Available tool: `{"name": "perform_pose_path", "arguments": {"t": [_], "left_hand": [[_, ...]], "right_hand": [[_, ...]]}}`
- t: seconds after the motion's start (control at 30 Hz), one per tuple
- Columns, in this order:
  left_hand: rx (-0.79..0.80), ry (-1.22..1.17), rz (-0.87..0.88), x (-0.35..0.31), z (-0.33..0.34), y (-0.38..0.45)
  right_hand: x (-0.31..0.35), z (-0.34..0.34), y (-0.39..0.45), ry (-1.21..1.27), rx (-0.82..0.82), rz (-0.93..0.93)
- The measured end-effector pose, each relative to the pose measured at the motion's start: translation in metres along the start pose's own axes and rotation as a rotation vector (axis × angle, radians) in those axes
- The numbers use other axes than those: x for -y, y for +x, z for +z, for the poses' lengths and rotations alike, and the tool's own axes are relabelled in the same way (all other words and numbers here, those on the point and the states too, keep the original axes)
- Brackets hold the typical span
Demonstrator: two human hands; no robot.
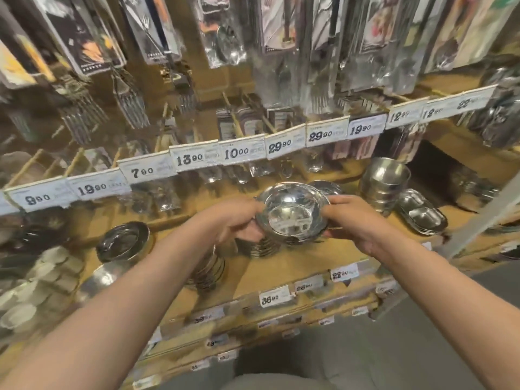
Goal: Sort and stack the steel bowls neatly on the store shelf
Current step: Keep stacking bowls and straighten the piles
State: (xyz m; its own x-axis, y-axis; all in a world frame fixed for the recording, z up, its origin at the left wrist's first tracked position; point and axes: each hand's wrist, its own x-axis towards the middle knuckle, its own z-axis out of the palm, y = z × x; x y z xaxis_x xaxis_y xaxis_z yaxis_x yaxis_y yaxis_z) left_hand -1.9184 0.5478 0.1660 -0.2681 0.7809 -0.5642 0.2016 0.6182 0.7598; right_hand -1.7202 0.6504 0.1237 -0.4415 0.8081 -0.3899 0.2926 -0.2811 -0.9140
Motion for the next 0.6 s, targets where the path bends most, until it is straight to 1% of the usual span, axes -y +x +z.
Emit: {"name": "perform_pose_path", "arguments": {"t": [0.1,0.23,0.3,0.43,0.53,0.6], "left_hand": [[-0.109,0.0,0.017,-0.003,0.011,-0.006],[-0.193,-0.147,0.033,0.001,0.025,-0.017],[-0.256,-0.199,0.043,0.005,0.028,-0.019],[-0.348,-0.16,0.026,0.011,0.027,-0.02],[-0.408,-0.198,0.021,0.016,0.02,-0.013],[-0.438,-0.183,-0.002,0.019,0.015,-0.005]], "right_hand": [[0.007,-0.011,0.008,-0.067,0.108,-0.027],[0.013,-0.018,0.019,-0.13,0.214,-0.074],[0.012,-0.014,0.025,-0.133,0.22,-0.098],[0.006,-0.001,0.037,-0.077,0.248,-0.11],[0.002,0.009,0.048,-0.096,0.255,-0.106],[0.001,0.016,0.055,-0.109,0.26,-0.114]]}}
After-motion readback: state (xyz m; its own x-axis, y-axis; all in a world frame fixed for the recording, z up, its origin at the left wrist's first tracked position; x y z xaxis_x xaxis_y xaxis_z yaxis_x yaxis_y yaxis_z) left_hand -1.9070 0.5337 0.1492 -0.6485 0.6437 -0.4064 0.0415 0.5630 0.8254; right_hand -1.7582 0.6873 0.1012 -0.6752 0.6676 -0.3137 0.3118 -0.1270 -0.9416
